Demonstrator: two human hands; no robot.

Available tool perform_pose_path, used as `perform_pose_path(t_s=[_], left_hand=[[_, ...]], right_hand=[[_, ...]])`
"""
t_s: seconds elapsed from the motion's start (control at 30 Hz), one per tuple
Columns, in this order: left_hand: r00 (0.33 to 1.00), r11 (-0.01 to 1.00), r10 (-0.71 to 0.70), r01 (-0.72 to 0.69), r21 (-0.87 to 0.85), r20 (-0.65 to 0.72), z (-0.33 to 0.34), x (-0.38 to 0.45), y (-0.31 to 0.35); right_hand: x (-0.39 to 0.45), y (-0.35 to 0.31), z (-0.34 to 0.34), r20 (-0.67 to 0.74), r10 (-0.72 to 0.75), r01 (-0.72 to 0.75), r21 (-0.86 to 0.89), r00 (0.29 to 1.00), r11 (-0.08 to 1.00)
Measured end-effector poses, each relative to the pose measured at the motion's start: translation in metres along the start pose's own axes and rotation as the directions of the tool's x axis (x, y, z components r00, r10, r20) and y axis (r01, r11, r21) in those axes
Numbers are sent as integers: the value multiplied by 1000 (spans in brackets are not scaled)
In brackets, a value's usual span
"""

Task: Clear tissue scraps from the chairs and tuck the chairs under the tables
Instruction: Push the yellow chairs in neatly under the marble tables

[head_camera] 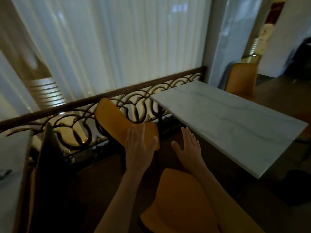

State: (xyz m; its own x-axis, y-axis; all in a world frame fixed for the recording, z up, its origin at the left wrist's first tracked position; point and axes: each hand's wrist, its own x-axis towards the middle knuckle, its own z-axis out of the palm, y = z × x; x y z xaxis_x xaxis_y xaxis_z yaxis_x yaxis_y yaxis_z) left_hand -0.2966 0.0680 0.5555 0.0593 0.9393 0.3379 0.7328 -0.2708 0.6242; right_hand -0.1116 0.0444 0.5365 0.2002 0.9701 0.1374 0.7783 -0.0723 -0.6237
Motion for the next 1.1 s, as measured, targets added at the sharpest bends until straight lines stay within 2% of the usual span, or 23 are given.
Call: perform_pose_path(t_s=[0.27, 0.47, 0.6, 0.73, 0.8, 0.93, 1.0, 1.1], left_hand=[[974, 985, 153, -138, -100, 165, 51, 13, 50], [943, 975, 186, -142, -170, 276, 63, -8, 49], [919, 980, 121, -51, -192, 375, 71, -42, 20], [864, 982, -51, 134, -130, 501, 79, -84, -20], [837, 968, -122, 218, -120, 534, 80, -103, -40], [807, 906, -318, 414, -93, 497, 78, -149, -74], [766, 835, -421, 537, -122, 486, 76, -172, -84], [622, 654, -566, 738, -166, 541, 73, -198, -88]], right_hand=[[-20, 47, -40, -139, 181, -182, 8, 974, 983], [-57, 60, -37, -186, 303, -303, 27, 935, 952], [-95, 61, -16, -151, 408, -402, 67, 901, 913], [-141, 65, 13, -112, 516, -513, 57, 849, 857], [-166, 70, 27, -107, 595, -596, 26, 797, 803], [-219, 79, 57, -204, 754, -772, -14, 624, 635], [-238, 82, 69, -219, 823, -834, 61, 524, 548], [-256, 83, 82, -162, 920, -862, 321, 358, 392]])
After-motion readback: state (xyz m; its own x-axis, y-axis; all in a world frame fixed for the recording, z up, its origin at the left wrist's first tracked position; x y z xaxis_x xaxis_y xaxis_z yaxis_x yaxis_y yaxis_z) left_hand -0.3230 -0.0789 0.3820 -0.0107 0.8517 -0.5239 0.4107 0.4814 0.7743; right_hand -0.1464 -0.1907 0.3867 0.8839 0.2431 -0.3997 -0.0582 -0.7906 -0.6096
